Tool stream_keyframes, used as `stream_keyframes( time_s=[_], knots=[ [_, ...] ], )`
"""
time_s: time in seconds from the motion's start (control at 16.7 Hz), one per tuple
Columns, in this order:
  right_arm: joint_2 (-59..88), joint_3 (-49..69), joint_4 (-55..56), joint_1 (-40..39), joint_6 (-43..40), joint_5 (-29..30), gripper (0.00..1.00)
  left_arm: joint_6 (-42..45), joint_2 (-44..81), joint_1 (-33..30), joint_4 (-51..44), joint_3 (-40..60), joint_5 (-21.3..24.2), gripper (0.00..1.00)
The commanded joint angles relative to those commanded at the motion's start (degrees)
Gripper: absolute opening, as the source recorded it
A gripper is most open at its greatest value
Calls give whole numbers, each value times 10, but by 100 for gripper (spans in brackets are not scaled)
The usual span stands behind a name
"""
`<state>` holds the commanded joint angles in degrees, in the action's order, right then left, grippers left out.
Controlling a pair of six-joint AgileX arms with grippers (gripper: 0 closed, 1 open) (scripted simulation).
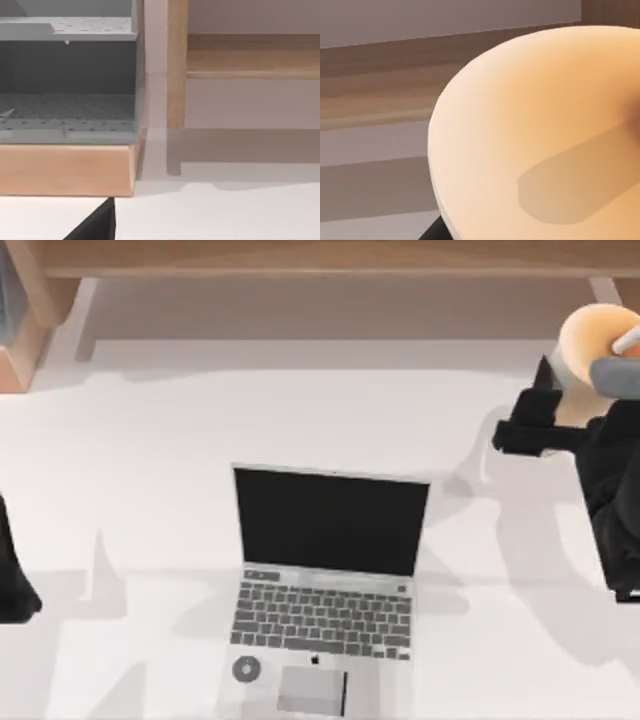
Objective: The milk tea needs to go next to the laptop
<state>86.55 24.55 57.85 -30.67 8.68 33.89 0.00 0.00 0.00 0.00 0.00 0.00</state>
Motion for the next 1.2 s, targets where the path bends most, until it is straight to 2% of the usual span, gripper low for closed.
stream_keyframes(
  time_s=[0.24, 0.48, 0.84, 1.2],
  knots=[
    [-90, 7, -180, -157, 75, 157, 0, 0, 0, 0, 0, 0, 0, 100],
    [-152, 10, -357, -276, 164, 247, 0, 0, 0, 0, 0, 0, 0, 100],
    [-195, 6, -555, -370, 282, 287, 0, 0, 0, 0, 0, 0, 0, 100],
    [-199, 5, -600, -384, 314, 284, 0, 0, 0, 0, 0, 0, 0, 100]
  ],
)
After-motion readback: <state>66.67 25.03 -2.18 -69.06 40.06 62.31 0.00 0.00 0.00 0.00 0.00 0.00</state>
